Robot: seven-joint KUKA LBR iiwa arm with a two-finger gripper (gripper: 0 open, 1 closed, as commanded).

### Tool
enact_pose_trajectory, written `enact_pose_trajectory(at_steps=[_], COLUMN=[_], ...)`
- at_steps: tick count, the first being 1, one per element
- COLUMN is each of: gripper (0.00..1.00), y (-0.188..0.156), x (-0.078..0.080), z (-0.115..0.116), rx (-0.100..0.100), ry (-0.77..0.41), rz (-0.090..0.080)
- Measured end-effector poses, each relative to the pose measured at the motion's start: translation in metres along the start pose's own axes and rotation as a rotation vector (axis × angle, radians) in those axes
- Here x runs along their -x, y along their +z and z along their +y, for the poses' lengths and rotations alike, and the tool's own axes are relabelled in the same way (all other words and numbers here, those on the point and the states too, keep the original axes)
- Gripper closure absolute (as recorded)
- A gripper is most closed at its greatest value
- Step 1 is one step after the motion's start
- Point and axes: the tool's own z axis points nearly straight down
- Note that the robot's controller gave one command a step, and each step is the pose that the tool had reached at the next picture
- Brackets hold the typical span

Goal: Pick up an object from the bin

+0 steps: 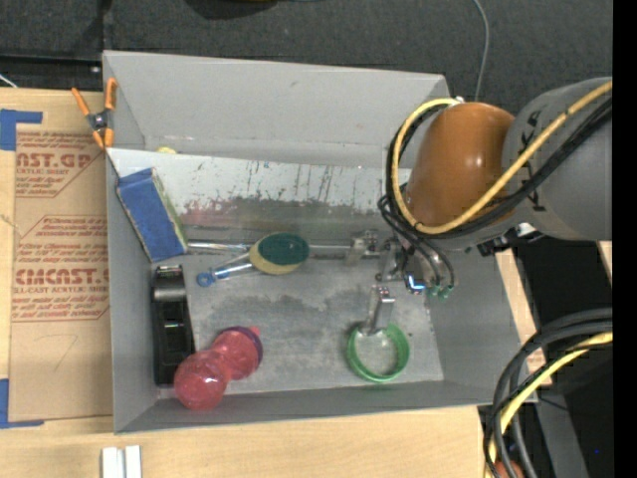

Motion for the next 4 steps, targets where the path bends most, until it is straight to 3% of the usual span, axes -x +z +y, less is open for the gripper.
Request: enact_pose_trajectory(at_steps=[1,2,3,4], gripper=[0.00,0.00,0.00,0.00], y=[0.005,-0.038,0.035,0.010], x=[0.004,0.002,-0.035,0.010], z=[-0.028,0.001,0.029,0.056], rx=[-0.009,-0.002,-0.006,-0.001], ry=[-0.063,-0.005,-0.102,0.249], rz=[-0.006,-0.006,0.006,-0.021])
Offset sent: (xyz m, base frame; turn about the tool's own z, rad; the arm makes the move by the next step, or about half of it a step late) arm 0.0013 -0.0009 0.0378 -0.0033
